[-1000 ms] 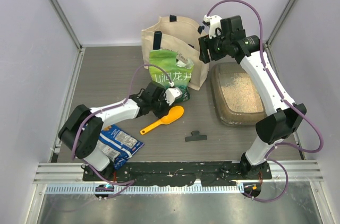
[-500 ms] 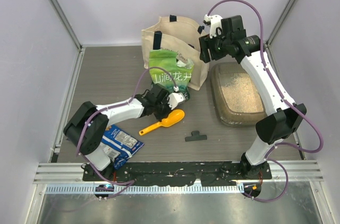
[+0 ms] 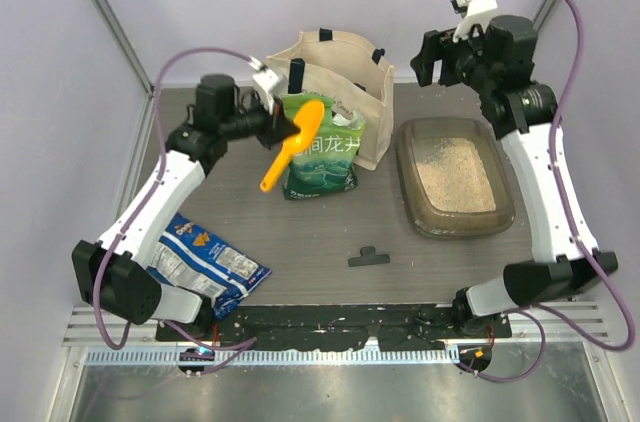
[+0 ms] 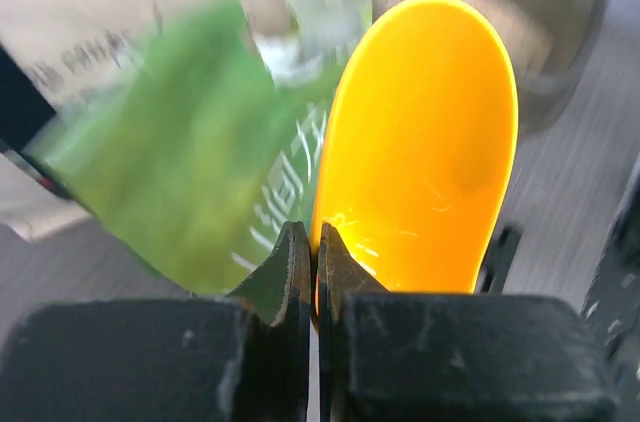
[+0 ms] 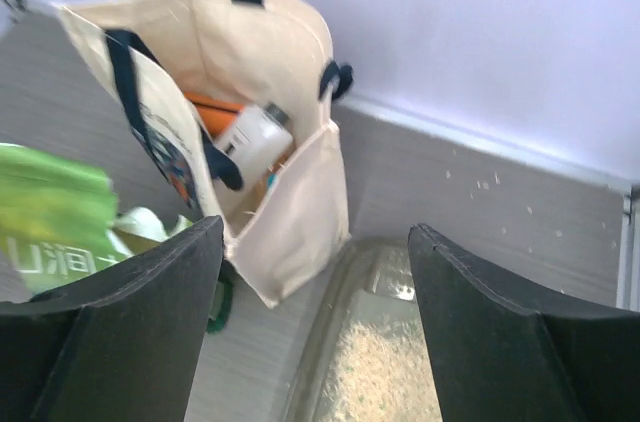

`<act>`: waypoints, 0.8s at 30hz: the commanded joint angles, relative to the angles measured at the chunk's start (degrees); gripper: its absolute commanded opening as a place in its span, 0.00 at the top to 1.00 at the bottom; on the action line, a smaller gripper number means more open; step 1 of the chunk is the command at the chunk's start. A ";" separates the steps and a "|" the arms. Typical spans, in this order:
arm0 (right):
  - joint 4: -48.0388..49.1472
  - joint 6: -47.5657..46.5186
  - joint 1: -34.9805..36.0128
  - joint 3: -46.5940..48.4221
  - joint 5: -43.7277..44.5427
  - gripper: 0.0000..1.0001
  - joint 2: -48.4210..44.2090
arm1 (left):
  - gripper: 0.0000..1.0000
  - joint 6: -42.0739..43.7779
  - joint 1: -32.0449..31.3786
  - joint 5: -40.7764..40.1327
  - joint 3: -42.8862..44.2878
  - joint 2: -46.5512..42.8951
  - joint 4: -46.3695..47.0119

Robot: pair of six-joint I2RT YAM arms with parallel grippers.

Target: Fill the litter box with clean litter

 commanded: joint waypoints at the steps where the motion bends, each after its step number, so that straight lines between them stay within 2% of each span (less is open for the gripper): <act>1: 14.97 4.08 0.57 -8.60 -7.15 0.19 -8.34 | 1.00 -20.72 2.87 11.51 12.07 1.44 6.80; 2: 16.28 5.05 0.75 -9.41 -10.40 0.19 -8.51 | 1.00 -29.81 3.66 9.59 12.61 1.53 9.78; 4: 17.61 5.06 1.80 -11.95 -18.81 0.18 -8.52 | 1.00 -36.37 4.19 4.15 12.79 1.35 17.43; 5: 19.70 5.06 2.59 -13.01 -19.47 0.17 -8.69 | 1.00 -38.84 4.37 1.43 12.96 1.18 18.84; 6: 21.20 6.71 5.03 -14.15 -19.48 0.16 -8.95 | 1.00 -42.26 4.45 -6.69 14.10 1.18 19.56; 9: 26.57 9.79 10.22 -17.06 -19.31 0.16 -9.05 | 1.00 -47.19 4.72 -18.16 17.34 2.23 18.95; 13: 28.25 10.95 16.89 -15.75 -19.75 0.15 -6.06 | 1.00 -52.81 5.51 -24.77 20.61 3.37 17.28; 17: 28.59 12.35 20.78 -14.52 -17.37 0.15 -2.38 | 1.00 -56.17 5.86 -24.18 20.53 2.67 17.45; 24: 30.00 14.46 23.86 -13.29 -21.94 0.16 0.70 | 1.00 -57.67 5.77 -24.62 17.54 0.30 17.80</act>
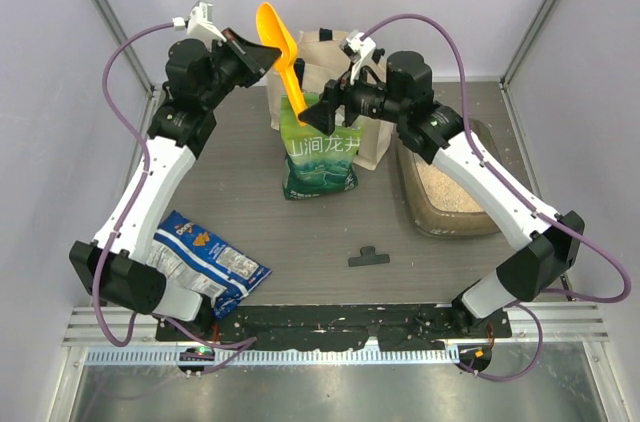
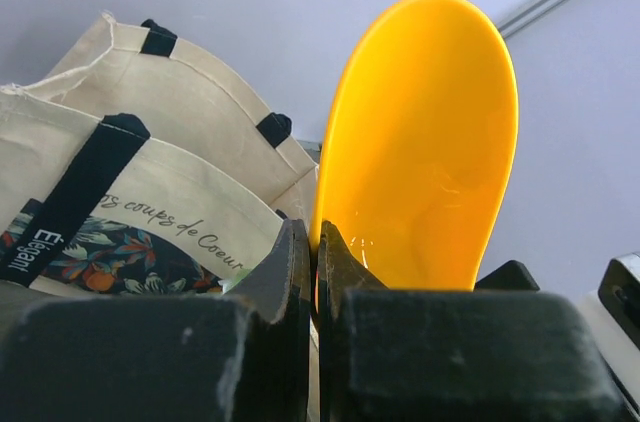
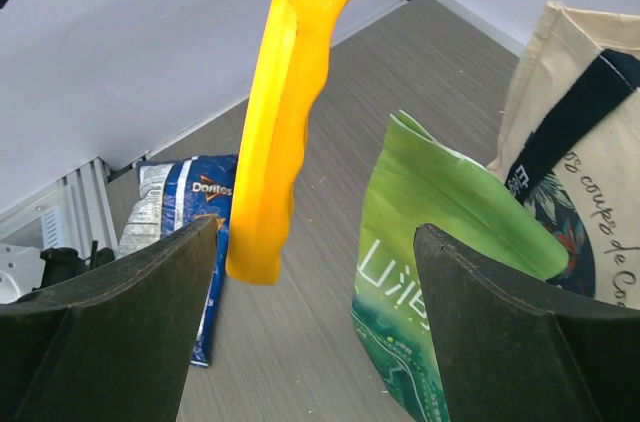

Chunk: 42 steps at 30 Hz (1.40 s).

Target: Fill the litter box with clean litter

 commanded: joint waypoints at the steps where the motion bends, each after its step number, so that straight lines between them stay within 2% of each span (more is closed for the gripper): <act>1: 4.48 1.83 1.74 3.50 -2.51 0.16 0.75 | 1.00 -3.16 0.16 -1.75 -0.61 -3.61 3.10; 8: 5.71 0.52 4.47 6.49 0.65 0.22 4.53 | 1.00 -4.83 0.16 -1.67 -1.48 -4.76 2.21; 11: 4.30 -1.77 5.09 7.90 1.44 0.44 5.77 | 1.00 -4.92 0.07 -1.05 -2.19 -5.46 2.56; 12: 4.04 -2.30 5.18 7.98 1.18 0.62 5.85 | 1.00 -4.92 0.16 -0.88 -2.45 -5.81 2.65; 13: 2.90 -3.78 5.18 8.25 0.75 0.70 5.68 | 1.00 -4.22 0.16 -0.27 -2.80 -5.99 3.18; 14: 2.20 -5.01 5.18 8.34 -0.13 0.83 5.07 | 1.00 -3.26 0.16 0.52 -3.41 -6.16 3.53; 15: 0.88 -6.42 5.09 8.51 -0.14 0.88 4.63 | 0.97 -1.60 0.16 1.57 -3.85 -6.77 4.14; 16: -2.17 -10.00 4.57 8.69 -0.22 0.91 4.10 | 0.88 5.47 0.16 5.07 -4.47 -7.30 4.93; 17: -4.03 -11.95 4.30 8.60 -0.49 0.94 2.71 | 0.57 9.63 0.16 6.75 -6.21 -8.00 6.51; 18: -6.14 -14.14 3.86 8.60 -0.84 0.96 2.08 | 0.45 14.89 0.24 8.16 -7.19 -8.97 6.52; 19: -10.77 -16.78 2.81 8.25 -1.01 0.97 1.29 | 0.40 24.95 0.16 10.87 -8.59 -11.32 6.26; 21: -15.54 -24.68 1.67 7.64 -1.54 0.99 -1.08 | 0.33 37.65 0.16 12.74 -13.25 -14.23 3.37; 22: -20.18 -27.15 1.31 6.85 -1.63 0.99 -1.78 | 0.29 50.93 0.16 13.27 -16.13 -17.29 1.79; 24: -25.47 -35.41 0.78 6.23 0.02 0.99 -3.36 | 0.26 62.09 0.16 13.80 -18.00 -19.86 -3.82; 25: -30.19 -36.83 0.78 6.23 1.17 0.99 -3.46 | 0.26 68.84 0.07 13.72 -18.36 -20.83 -6.02; 26: -32.16 -37.62 0.78 6.40 2.23 0.99 -3.46 | 0.26 79.26 -0.02 13.80 -19.06 -22.67 -7.96; 27: -33.74 -38.33 0.78 6.40 3.02 0.99 -3.46 | 0.26 84.41 -0.11 13.28 -19.85 -23.73 -9.02; 29: -37.79 -38.60 0.78 6.58 2.85 0.98 -3.55 | 0.26 92.16 -0.19 12.49 -23.27 -26.45 -7.55; 30: -38.32 -37.47 0.78 6.32 2.68 0.99 -3.55 | 0.27 101.42 -0.28 13.09 -24.50 -27.07 -5.80; 31: -39.98 -37.63 0.78 6.14 0.67 0.99 -3.55 | 0.27 104.82 -0.46 13.45 -27.04 -27.60 -4.13; 33: -41.14 -36.24 0.95 6.14 -0.92 0.99 -3.37 | 0.28 110.71 -0.81 15.11 -28.64 -27.96 -0.96; 35: -41.84 -34.48 0.96 6.84 -1.45 0.99 -2.50 | 0.30 112.67 -1.86 16.17 -28.82 -27.35 1.94; 42: -41.14 -32.27 1.13 8.69 -2.25 0.99 -1.70 | 0.34 118.65 -5.72 19.34 -27.77 -24.27 1.86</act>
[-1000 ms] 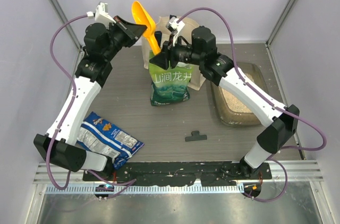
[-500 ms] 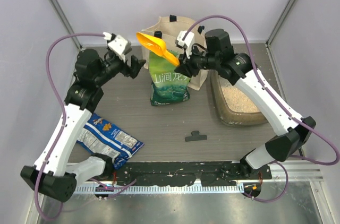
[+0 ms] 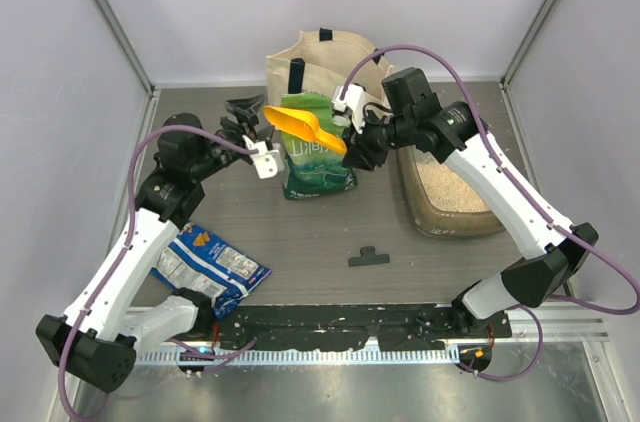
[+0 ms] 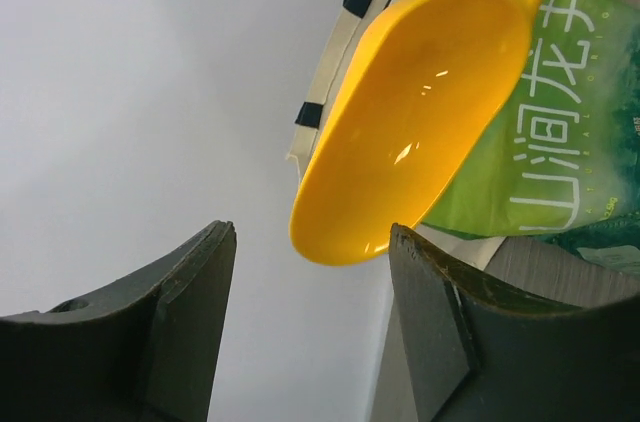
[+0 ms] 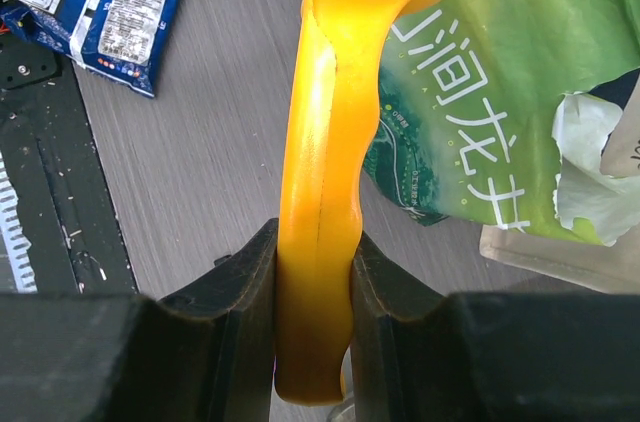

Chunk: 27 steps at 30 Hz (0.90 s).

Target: Fill the litter box with clean litter

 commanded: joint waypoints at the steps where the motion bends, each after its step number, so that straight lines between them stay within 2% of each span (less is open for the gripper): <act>1: 0.91 1.65 0.32 2.79 -1.48 0.99 0.09 | 0.35 8.95 -2.32 3.12 1.00 1.23 4.05; 9: 2.14 3.23 0.41 3.31 -0.95 0.99 0.79 | 0.39 11.86 -8.82 0.14 2.14 5.37 5.80; 14: 1.35 1.74 1.46 3.93 0.10 0.98 1.05 | 0.48 13.18 -10.06 -1.45 3.02 8.09 5.90; 18: 0.04 0.60 1.73 3.93 0.54 0.99 0.70 | 0.66 13.71 -10.59 -3.90 3.90 9.33 5.81; 19: -0.31 -0.01 1.90 4.19 0.63 0.99 0.79 | 0.75 13.97 -10.85 -4.78 4.07 9.68 5.55; 21: -0.75 -0.37 1.91 4.80 0.89 0.99 0.88 | 0.87 14.93 -10.94 -6.54 3.55 10.73 5.46; 22: -0.76 -0.63 1.99 4.98 1.07 0.99 0.79 | 1.00 16.07 -11.03 -8.46 3.20 11.00 5.63; 23: -0.50 -0.11 1.91 5.16 2.11 0.98 0.70 | 1.00 15.56 -11.11 -9.70 2.59 11.26 7.46; 24: 1.16 1.11 1.73 5.60 3.08 0.95 0.62 | 1.00 14.42 -11.11 -10.84 1.89 11.78 8.52; 25: 2.31 5.91 0.08 6.12 3.52 0.67 0.62 | 1.00 9.02 -11.11 -13.20 2.05 11.96 8.97; 26: 3.80 8.83 -1.51 6.74 3.27 0.53 0.62 | 1.00 5.83 -11.11 -14.45 2.75 12.23 8.01; 27: 6.86 11.55 -3.52 8.13 -0.48 0.44 0.62 | 1.00 2.14 -11.11 -15.42 4.76 12.40 6.61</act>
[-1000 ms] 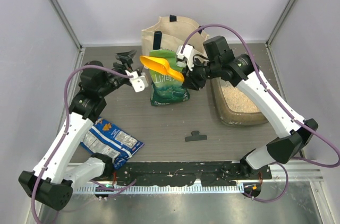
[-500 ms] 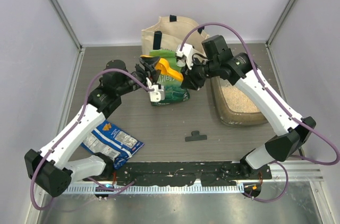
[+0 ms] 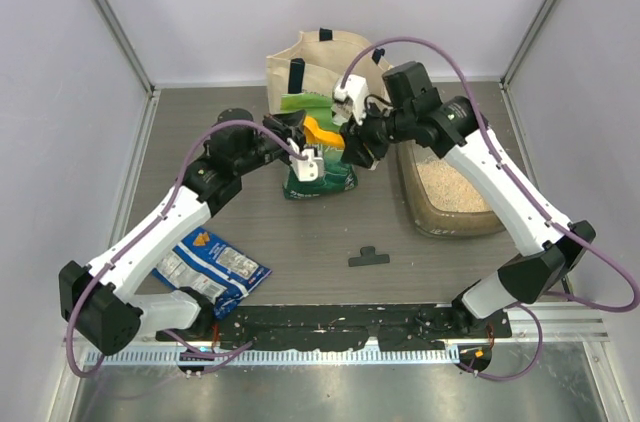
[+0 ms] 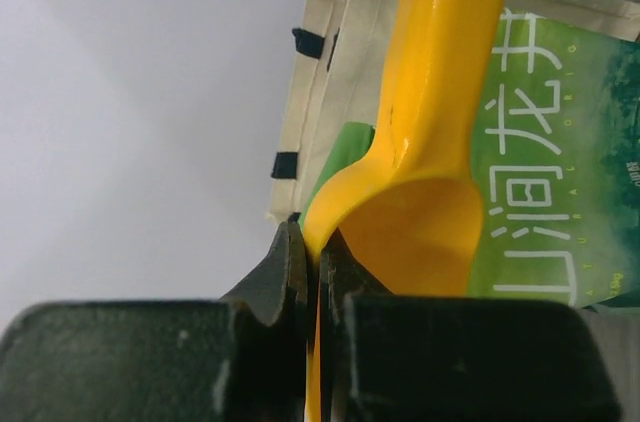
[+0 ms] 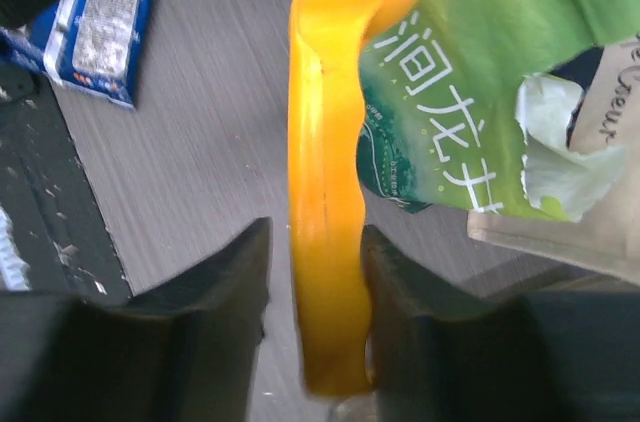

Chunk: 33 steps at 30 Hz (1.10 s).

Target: Fill the litter box with clean litter

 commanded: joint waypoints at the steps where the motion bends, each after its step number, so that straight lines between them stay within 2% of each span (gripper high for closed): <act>1: 10.55 13.27 -6.55 6.00 -6.60 0.31 -0.78 | 1.00 -16.27 0.01 -9.17 4.23 1.76 0.59; 2: 13.10 20.18 -11.10 6.10 -9.32 0.27 -0.87 | 1.00 -20.33 0.01 -10.57 5.46 2.03 -2.81; 4: 21.18 27.77 -15.26 5.13 -15.31 0.22 -1.13 | 1.00 -27.90 0.01 -11.37 8.97 2.64 -5.65; 5: 24.08 31.11 -17.97 4.43 -16.80 0.21 -1.31 | 1.00 -37.16 0.01 -11.55 10.20 2.99 -6.97; 6: 29.94 37.85 -18.87 2.25 -17.95 0.21 -1.66 | 1.00 -40.82 0.01 -11.20 12.65 3.43 -10.63; 9: 39.01 45.80 -20.63 -2.84 -24.10 0.21 -1.84 | 1.00 -52.49 0.01 -7.53 15.48 5.10 -15.40; 12: 45.61 51.34 -20.46 -7.42 -26.92 0.20 -2.10 | 1.00 -58.06 0.01 -5.23 15.67 5.63 -15.50; 21: 47.84 53.65 -20.20 -5.50 -29.91 0.20 0.27 | 1.00 -62.74 0.01 -5.75 16.10 7.30 -13.75; 27: 45.21 50.49 -18.27 -9.10 -28.87 0.21 -1.48 | 1.00 -63.09 0.01 -5.66 17.42 8.18 -13.04; 33: 45.90 52.07 -16.95 -11.13 -27.45 0.24 -1.31 | 1.00 -64.67 0.01 -4.61 17.86 8.97 -12.52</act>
